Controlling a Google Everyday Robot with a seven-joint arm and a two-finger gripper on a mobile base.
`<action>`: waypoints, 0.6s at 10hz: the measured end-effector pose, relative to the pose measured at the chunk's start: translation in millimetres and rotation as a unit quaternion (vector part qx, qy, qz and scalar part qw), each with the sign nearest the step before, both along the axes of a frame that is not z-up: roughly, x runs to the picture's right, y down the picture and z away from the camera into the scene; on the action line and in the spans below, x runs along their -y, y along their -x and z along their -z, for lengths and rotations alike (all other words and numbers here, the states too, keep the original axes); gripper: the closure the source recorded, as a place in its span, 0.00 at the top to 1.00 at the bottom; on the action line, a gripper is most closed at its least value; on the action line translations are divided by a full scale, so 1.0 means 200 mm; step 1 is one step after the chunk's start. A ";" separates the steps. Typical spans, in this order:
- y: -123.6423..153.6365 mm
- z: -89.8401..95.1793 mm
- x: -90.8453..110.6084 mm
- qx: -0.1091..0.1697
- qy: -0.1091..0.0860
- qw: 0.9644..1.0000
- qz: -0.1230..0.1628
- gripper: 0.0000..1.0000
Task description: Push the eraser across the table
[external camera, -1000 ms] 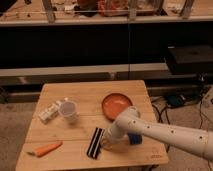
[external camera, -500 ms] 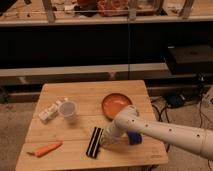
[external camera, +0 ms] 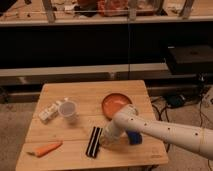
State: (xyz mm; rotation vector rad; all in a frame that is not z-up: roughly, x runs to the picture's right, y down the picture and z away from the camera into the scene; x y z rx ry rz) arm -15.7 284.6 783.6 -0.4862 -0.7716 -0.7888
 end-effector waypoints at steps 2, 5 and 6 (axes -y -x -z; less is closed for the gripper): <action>0.01 -0.01 0.01 0.001 0.000 1.000 0.002 0.00; 0.02 -0.01 0.01 0.002 0.000 1.000 0.004 0.00; 0.02 -0.01 0.01 0.003 0.000 1.000 0.005 0.00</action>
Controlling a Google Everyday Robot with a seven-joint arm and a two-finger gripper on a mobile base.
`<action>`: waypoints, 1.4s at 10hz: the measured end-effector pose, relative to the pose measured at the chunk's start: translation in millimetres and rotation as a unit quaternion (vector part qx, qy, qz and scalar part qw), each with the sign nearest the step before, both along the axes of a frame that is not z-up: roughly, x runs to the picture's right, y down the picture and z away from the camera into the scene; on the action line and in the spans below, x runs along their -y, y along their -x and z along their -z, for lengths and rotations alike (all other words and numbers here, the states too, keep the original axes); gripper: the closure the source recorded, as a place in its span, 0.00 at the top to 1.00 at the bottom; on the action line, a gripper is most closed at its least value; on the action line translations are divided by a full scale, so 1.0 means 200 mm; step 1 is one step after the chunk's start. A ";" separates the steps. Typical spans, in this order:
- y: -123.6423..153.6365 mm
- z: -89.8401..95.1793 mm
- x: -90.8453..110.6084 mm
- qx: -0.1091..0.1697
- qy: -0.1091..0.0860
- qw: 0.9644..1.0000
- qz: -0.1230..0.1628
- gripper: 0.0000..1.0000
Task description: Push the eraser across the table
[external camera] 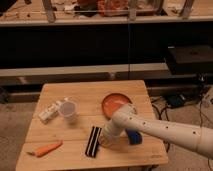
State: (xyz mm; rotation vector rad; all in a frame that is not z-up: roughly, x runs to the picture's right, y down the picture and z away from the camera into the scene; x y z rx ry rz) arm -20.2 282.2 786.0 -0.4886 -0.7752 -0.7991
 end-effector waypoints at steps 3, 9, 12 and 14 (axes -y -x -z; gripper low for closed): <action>0.02 -0.01 0.01 0.002 0.000 1.000 0.004 0.00; 0.05 -0.01 0.01 0.006 -0.001 1.000 0.009 0.00; 0.06 -0.01 0.02 0.006 -0.001 1.000 0.012 0.00; 0.07 -0.02 0.02 0.008 -0.001 1.000 0.014 0.00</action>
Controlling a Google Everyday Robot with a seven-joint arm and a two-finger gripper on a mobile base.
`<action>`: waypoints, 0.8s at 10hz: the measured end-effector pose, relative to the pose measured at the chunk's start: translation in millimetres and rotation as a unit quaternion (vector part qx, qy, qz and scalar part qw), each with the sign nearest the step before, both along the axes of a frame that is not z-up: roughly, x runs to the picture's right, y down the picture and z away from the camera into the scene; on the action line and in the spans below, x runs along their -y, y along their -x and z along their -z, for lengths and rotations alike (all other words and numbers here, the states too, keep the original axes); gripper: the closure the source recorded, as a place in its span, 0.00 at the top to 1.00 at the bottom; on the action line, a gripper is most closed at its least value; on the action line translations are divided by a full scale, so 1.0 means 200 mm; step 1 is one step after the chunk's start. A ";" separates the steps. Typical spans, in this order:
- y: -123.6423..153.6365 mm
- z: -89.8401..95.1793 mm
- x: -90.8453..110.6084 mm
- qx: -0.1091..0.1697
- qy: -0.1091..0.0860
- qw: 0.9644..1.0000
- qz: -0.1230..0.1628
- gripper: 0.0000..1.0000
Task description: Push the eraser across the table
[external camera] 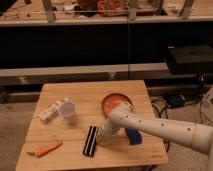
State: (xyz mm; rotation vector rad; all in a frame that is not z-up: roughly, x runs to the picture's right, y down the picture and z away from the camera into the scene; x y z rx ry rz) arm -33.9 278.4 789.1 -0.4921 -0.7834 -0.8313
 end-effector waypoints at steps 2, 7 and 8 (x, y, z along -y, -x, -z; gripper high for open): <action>0.01 0.00 0.00 0.002 0.000 1.000 0.003 0.00; 0.03 -0.01 0.01 0.005 -0.001 1.000 0.008 0.00; 0.04 -0.01 0.01 0.006 -0.001 1.000 0.011 0.00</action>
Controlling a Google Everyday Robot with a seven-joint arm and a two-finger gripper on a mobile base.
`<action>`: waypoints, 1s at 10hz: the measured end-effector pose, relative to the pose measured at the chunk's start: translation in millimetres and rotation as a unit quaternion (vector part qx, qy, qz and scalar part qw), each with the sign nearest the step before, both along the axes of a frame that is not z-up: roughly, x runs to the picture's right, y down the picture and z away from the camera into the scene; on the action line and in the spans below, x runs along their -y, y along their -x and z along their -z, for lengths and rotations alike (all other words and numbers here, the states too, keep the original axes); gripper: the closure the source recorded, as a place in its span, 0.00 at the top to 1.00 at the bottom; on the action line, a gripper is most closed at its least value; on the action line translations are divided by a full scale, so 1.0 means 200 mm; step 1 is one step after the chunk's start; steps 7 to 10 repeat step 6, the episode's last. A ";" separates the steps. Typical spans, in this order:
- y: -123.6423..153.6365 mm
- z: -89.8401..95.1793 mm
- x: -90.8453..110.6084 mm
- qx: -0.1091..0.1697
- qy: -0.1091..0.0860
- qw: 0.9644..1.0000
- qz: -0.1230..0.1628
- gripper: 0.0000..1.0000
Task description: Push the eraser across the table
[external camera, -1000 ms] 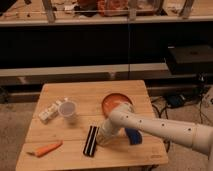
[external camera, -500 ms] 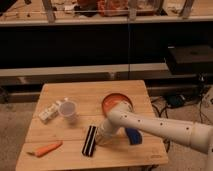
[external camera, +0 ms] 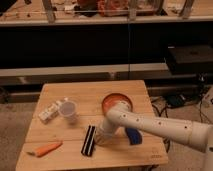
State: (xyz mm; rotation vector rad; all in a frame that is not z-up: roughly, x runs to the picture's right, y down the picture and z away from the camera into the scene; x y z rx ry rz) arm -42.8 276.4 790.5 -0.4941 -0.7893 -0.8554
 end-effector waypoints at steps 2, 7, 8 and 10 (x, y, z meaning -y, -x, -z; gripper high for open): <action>0.01 0.00 0.00 0.002 0.000 1.000 0.003 0.00; 0.03 0.00 0.00 0.005 -0.001 1.000 0.009 0.00; 0.03 0.00 0.00 0.005 -0.001 1.000 0.009 0.00; 0.03 0.00 0.00 0.005 -0.001 1.000 0.009 0.00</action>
